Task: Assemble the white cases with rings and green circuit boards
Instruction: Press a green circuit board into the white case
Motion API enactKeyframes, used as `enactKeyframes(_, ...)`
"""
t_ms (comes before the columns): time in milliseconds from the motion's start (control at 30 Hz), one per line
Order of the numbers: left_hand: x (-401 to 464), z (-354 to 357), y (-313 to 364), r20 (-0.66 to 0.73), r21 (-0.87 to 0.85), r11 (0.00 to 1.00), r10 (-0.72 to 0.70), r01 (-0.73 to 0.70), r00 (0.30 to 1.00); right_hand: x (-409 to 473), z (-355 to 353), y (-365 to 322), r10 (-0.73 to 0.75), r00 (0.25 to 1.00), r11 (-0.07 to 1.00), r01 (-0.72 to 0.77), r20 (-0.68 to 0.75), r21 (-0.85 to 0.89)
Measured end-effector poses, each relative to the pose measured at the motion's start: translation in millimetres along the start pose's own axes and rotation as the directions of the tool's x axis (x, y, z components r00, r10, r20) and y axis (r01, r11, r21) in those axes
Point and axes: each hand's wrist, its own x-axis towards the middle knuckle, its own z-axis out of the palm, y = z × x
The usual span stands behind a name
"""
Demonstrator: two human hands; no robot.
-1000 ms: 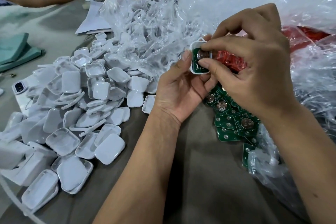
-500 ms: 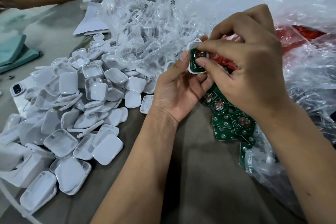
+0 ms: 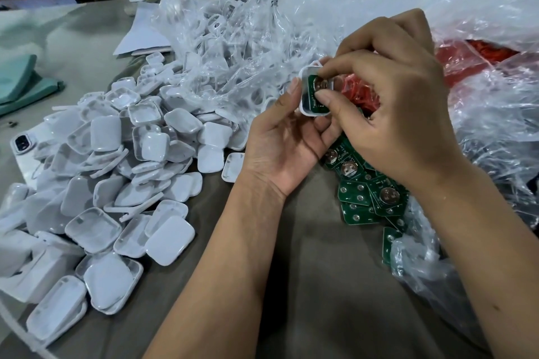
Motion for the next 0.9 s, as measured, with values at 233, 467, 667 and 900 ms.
enactKeyframes(233, 0.1, 2.7, -0.8, -0.055, -0.036, 0.999, -0.012, 0.01, 0.998, -2.7, 2.1, 2.6, 0.075, 0.997, 0.99, -0.078, 0.029, 0.12)
enactKeyframes(467, 0.2, 4.5, 0.1, -0.077, -0.06, 0.998, -0.031, 0.026, 0.997, -2.3, -2.2, 12.3, 0.462, 0.879, 0.46, -0.354, 0.121, 0.814)
enactKeyframes(667, 1.7, 3.2, 0.1, -0.057, -0.082, 0.996, -0.023, 0.018, 0.998, -1.1, -6.2, 19.7, 0.587, 0.705, -0.168, -0.375, 0.398, 0.912)
enactKeyframes(900, 1.2, 3.2, -0.2, -0.053, -0.104, 0.994, -0.05, 0.044, 0.997, -1.8, -6.0, 19.5, 0.6, 0.727, -0.015, -0.406, 0.334, 0.914)
